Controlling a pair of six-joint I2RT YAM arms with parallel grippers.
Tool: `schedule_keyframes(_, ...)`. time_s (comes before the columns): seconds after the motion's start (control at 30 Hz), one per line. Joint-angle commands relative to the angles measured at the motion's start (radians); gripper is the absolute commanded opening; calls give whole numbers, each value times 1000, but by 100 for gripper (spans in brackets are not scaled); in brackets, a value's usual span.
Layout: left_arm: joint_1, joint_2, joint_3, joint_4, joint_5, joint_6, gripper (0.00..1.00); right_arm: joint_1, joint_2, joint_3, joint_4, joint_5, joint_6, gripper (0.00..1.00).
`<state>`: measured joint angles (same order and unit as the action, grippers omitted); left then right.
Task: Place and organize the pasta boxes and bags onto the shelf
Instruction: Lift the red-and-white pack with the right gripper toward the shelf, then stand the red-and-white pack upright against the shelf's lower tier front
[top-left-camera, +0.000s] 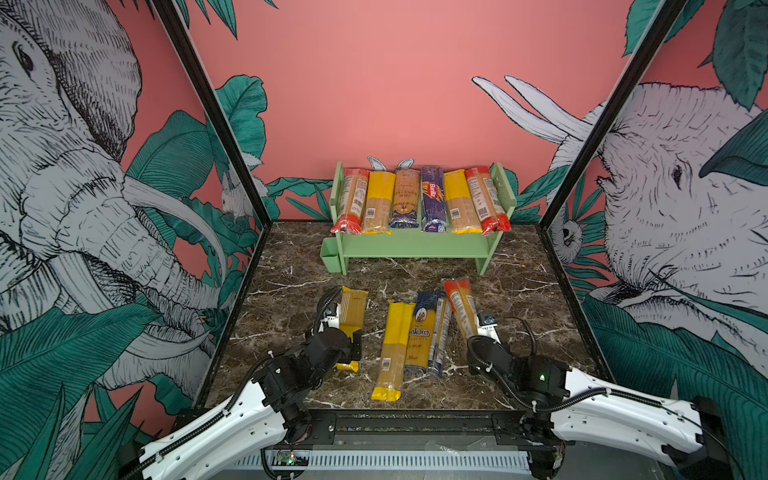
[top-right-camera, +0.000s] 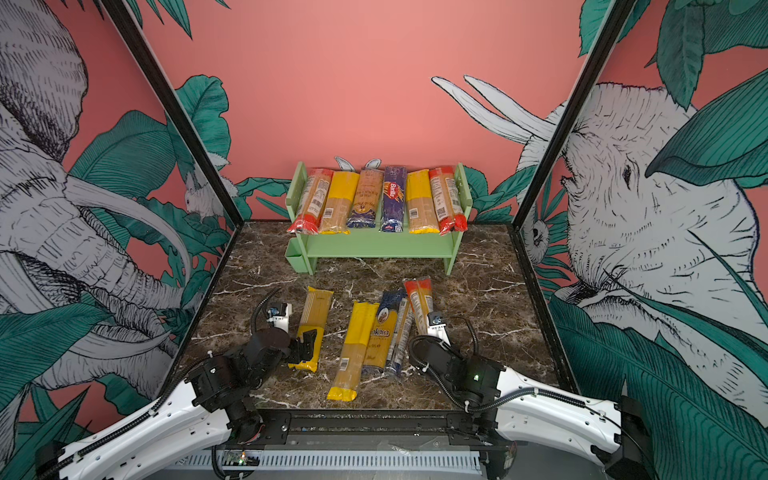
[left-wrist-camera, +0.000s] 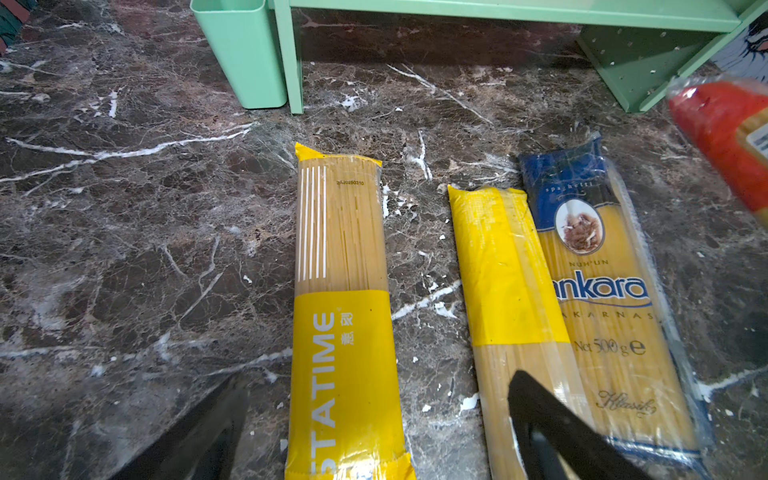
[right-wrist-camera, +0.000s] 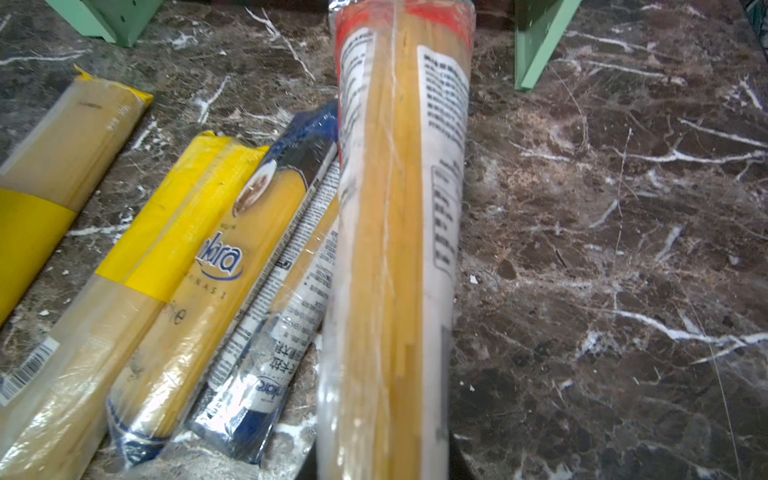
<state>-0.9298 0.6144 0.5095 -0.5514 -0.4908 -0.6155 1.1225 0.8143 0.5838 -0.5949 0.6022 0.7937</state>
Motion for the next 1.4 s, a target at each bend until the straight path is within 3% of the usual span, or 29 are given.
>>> schedule_keyframes(0.0,-4,2,-5,18,-16,6,98,-39,21,76,127,94,-90,0)
schedule_keyframes(0.4,-4,32,20,43,-20,35,99,-261,246,288,299,-64,-314,0)
schedule_keyframes(0.83,-4,142,88,127,3,115,99,-496,519,453,542,-219,-418,0)
schedule_keyframes(1.1,-4,295,189,248,75,235,99,-595,667,548,625,-280,-447,0)
schedule_keyframes(1.37,-4,453,270,334,157,245,99,-654,773,637,683,-314,-507,0)
